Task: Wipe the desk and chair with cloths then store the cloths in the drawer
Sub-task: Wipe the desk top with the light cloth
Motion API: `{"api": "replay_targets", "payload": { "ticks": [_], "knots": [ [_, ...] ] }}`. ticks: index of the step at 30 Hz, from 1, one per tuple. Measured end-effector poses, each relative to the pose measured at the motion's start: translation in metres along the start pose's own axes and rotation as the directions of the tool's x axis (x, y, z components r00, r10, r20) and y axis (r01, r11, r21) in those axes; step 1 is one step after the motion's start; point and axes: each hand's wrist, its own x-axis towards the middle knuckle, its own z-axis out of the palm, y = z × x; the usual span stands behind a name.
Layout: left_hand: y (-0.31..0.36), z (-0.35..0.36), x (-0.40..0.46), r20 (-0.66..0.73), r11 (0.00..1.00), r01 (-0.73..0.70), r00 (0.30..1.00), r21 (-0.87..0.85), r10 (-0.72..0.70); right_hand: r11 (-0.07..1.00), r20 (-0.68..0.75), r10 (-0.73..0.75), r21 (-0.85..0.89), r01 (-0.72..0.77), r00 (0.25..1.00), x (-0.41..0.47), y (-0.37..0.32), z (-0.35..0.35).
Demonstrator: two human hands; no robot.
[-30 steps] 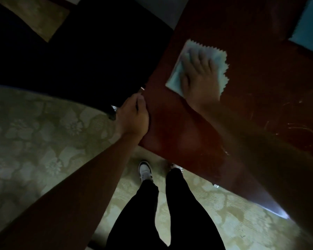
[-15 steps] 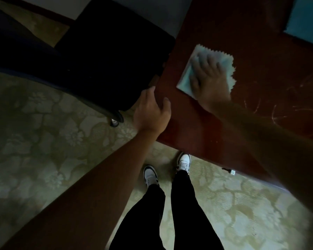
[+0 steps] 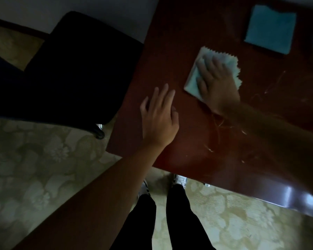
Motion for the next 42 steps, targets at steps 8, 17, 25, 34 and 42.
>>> {"api": "replay_targets", "payload": {
  "ticks": [8, 17, 25, 34, 42],
  "knots": [
    [0.011, 0.013, 0.003, 0.005, 0.992, 0.031, 0.999, 0.126, -0.032, 0.958, 0.112, -0.285, 0.003, 0.286, 0.952, -0.037, 0.03, 0.002],
    [0.012, 0.014, 0.006, -0.01, 0.986, 0.042, 0.999, 0.16, -0.041, 0.903, 0.086, -0.428, 0.094, 0.42, 0.9, -0.112, -0.018, 0.007],
    [0.014, 0.015, 0.006, -0.066, 0.99, 0.099, 0.994, 0.097, -0.093, 0.996, 0.001, -0.083, 0.038, 0.083, 0.997, 0.029, 0.031, 0.001],
    [0.012, 0.012, 0.006, -0.081, 0.99, 0.142, 0.986, -0.024, -0.143, 0.828, 0.062, -0.558, 0.107, 0.55, 0.828, -0.115, -0.025, 0.015],
    [0.011, 0.012, 0.005, -0.13, 0.976, 0.145, 0.977, -0.162, -0.167, 0.953, 0.073, -0.302, 0.054, 0.298, 0.951, -0.123, -0.051, 0.017]
  ]
}}
